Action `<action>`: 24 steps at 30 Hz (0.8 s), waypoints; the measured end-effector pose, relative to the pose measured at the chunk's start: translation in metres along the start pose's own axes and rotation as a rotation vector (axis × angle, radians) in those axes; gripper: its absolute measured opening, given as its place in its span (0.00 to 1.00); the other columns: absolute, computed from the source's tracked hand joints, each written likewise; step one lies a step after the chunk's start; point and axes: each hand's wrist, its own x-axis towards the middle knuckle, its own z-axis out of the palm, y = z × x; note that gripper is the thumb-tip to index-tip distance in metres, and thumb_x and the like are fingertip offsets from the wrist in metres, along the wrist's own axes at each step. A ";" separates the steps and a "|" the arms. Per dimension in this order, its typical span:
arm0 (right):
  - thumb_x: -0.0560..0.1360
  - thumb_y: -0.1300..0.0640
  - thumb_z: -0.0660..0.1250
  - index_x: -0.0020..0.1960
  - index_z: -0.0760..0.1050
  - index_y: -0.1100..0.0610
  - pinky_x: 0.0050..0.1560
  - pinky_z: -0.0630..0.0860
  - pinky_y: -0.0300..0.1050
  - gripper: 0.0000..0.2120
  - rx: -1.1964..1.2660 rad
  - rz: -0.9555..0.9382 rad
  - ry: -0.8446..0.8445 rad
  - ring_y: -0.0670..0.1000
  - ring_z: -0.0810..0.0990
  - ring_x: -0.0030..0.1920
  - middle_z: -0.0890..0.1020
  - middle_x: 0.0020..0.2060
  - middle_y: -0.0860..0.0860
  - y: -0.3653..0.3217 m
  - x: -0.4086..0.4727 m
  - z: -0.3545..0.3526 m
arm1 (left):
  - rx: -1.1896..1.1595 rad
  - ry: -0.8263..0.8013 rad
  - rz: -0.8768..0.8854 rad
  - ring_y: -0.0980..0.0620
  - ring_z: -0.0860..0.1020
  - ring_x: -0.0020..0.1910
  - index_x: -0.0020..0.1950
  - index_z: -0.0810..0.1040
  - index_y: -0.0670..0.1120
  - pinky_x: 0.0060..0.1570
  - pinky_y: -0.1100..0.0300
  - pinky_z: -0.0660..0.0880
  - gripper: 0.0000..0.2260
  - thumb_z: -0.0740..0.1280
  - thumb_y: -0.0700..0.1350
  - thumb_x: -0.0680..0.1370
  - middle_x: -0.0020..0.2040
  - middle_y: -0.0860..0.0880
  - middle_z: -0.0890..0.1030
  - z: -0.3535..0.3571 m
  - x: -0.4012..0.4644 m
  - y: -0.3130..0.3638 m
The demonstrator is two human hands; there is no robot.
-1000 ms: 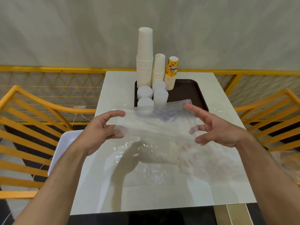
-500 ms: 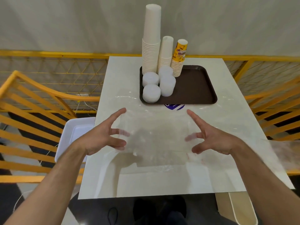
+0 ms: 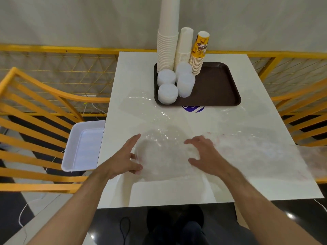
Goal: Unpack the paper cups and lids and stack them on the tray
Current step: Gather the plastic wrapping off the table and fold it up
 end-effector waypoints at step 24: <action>0.65 0.45 0.75 0.77 0.57 0.44 0.66 0.66 0.51 0.46 -0.371 0.100 -0.169 0.55 0.66 0.68 0.59 0.74 0.48 -0.003 -0.001 0.044 | 0.368 -0.015 0.007 0.45 0.74 0.56 0.78 0.56 0.61 0.43 0.48 0.83 0.48 0.77 0.33 0.69 0.72 0.61 0.54 -0.014 0.015 -0.017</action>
